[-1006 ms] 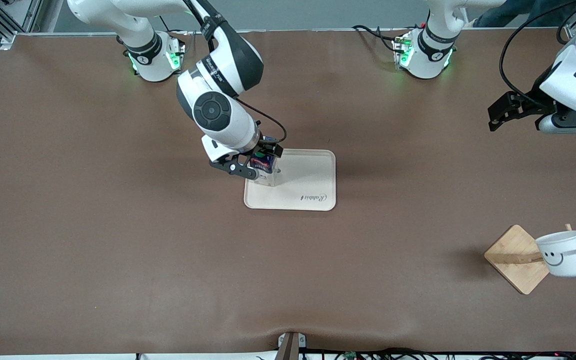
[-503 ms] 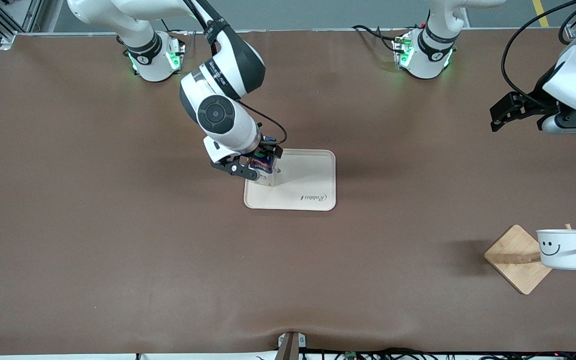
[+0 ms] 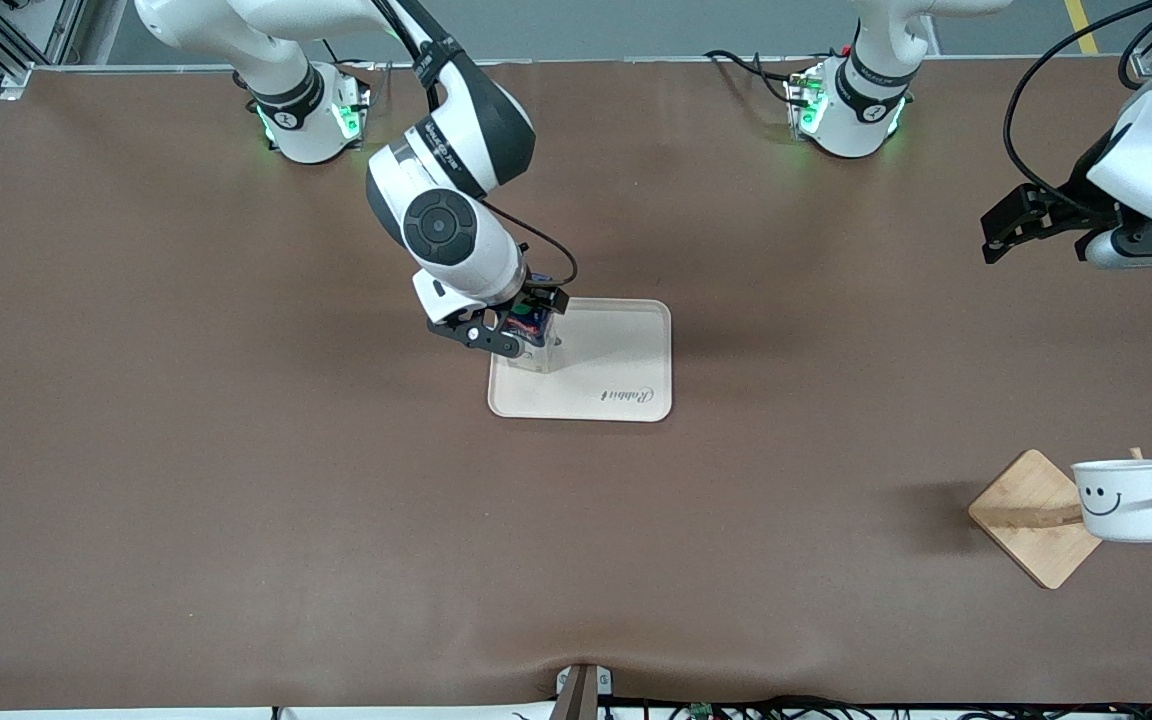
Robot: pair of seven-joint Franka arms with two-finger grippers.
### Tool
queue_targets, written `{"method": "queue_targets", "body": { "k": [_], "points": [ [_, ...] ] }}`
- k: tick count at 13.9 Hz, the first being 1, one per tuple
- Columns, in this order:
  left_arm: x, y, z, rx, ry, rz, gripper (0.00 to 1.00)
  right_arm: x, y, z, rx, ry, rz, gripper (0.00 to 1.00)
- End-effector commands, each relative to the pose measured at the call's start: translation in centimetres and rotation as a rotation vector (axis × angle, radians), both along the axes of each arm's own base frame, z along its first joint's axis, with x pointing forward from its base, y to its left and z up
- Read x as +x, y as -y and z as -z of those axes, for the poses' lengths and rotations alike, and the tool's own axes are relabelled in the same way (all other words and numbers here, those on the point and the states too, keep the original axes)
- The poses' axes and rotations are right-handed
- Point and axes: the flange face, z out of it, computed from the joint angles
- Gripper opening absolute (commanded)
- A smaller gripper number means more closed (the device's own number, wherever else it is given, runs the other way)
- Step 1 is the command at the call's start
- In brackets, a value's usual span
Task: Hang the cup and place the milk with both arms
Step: 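Close the right gripper around the milk carton's top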
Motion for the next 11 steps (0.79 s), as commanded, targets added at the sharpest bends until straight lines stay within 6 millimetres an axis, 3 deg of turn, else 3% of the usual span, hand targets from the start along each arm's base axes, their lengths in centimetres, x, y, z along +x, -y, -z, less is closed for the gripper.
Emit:
{"method": "queue_targets", "body": {
  "k": [1,11],
  "points": [
    [-0.07,-0.01,-0.29,-0.001,0.010,0.012,1.00,-0.55,-0.70,0.67,-0.014,0.018,-0.002,1.00],
    [-0.07,-0.15,-0.75,-0.006,0.020,0.010,1.00,-0.75,-0.34,1.65,-0.024,0.009,0.002,1.00]
  ]
}}
